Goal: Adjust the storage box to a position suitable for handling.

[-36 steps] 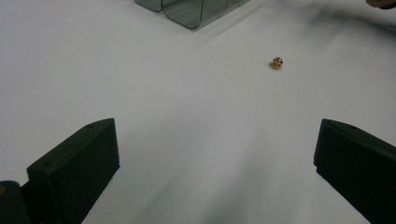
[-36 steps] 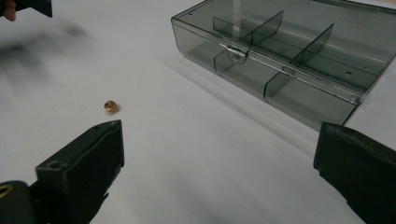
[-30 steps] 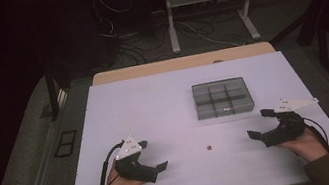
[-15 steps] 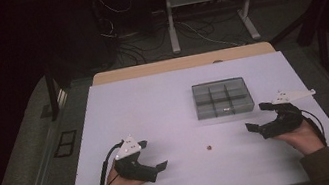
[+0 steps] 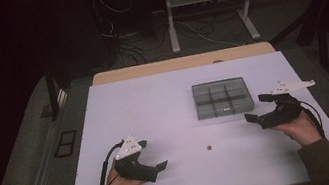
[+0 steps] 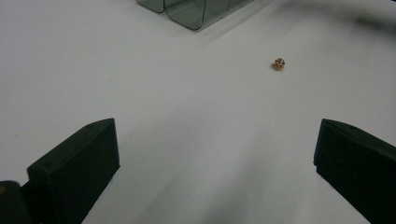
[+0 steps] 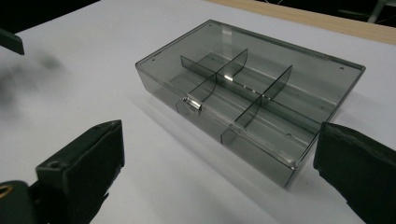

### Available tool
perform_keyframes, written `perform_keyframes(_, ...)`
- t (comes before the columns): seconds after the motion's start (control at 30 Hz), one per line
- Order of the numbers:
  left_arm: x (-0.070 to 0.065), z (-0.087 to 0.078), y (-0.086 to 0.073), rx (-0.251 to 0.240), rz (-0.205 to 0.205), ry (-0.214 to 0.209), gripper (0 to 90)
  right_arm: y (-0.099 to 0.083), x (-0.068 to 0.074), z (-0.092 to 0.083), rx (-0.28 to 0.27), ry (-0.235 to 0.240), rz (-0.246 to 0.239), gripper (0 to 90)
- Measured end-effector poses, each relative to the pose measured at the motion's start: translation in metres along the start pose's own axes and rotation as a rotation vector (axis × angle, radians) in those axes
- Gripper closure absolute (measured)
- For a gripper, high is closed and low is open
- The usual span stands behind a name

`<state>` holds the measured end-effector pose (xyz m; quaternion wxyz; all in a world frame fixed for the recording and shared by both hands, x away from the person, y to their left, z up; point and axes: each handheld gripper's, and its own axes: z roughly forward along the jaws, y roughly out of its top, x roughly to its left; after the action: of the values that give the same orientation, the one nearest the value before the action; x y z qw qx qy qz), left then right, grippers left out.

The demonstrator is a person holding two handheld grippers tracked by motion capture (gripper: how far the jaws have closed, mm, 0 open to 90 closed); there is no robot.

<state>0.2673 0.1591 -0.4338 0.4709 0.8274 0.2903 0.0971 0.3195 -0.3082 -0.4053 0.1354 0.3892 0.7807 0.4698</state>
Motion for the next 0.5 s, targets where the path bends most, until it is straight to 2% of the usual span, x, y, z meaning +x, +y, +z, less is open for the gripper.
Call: perform_keyframes(0.5,0.000,0.001,0.000,-0.006,-0.007,-0.003,0.0,0.013,-0.018,0.009,-0.014,-0.005,0.013,1.7)
